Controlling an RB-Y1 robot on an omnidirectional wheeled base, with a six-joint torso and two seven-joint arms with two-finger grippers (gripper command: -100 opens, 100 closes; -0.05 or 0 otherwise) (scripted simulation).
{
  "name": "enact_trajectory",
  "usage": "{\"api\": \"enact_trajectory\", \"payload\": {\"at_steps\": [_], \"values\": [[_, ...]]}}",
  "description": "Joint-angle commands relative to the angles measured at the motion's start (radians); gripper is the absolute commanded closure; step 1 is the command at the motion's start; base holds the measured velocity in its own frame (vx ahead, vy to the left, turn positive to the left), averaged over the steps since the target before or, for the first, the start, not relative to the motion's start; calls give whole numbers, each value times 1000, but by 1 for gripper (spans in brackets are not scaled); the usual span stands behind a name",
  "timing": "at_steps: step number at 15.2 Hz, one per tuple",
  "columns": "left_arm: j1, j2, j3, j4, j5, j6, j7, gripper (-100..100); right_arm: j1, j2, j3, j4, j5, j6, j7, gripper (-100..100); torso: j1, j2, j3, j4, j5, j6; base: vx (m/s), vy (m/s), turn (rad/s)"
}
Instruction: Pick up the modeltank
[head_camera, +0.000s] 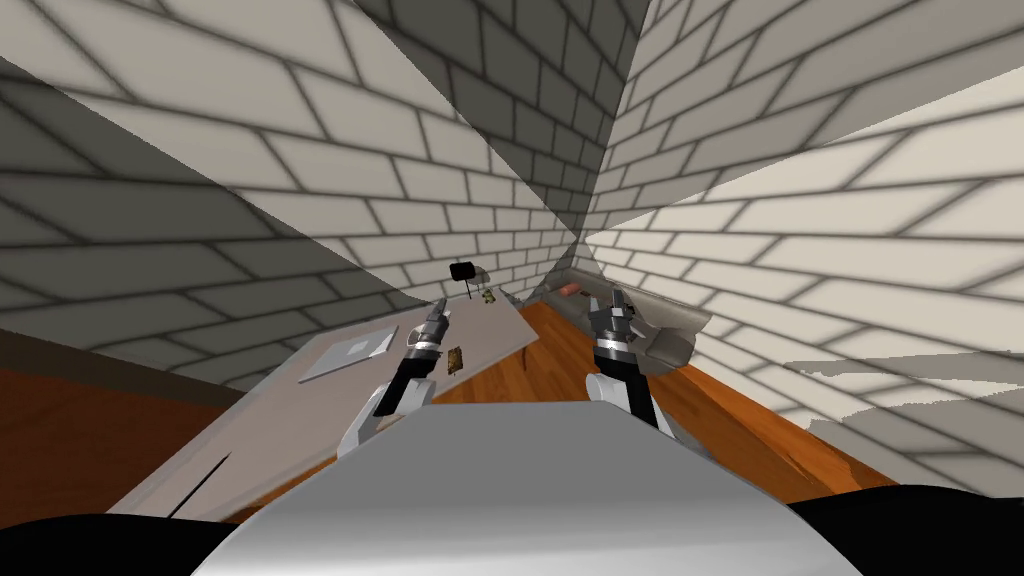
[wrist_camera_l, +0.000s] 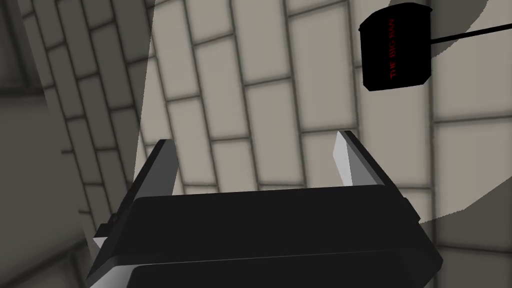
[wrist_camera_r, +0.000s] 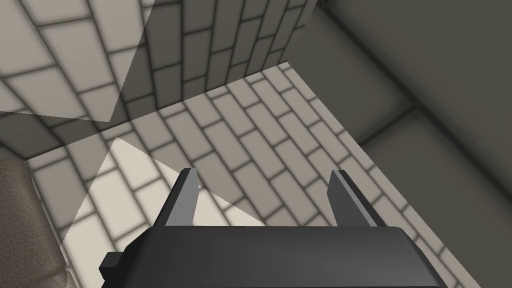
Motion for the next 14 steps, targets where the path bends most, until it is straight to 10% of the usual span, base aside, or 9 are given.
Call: {"api": "enact_trajectory", "payload": {"at_steps": [1,14], "values": [[-4,18,3,34,4,50,-8,-100,0,0,0,0,0,0,0,0,0,0,0,0,0,0,-4,28,-154],[-36,64,6,155,14,278,-42,-100,0,0,0,0,0,0,0,0,0,0,0,0,0,1,-6,28,-143]]}}
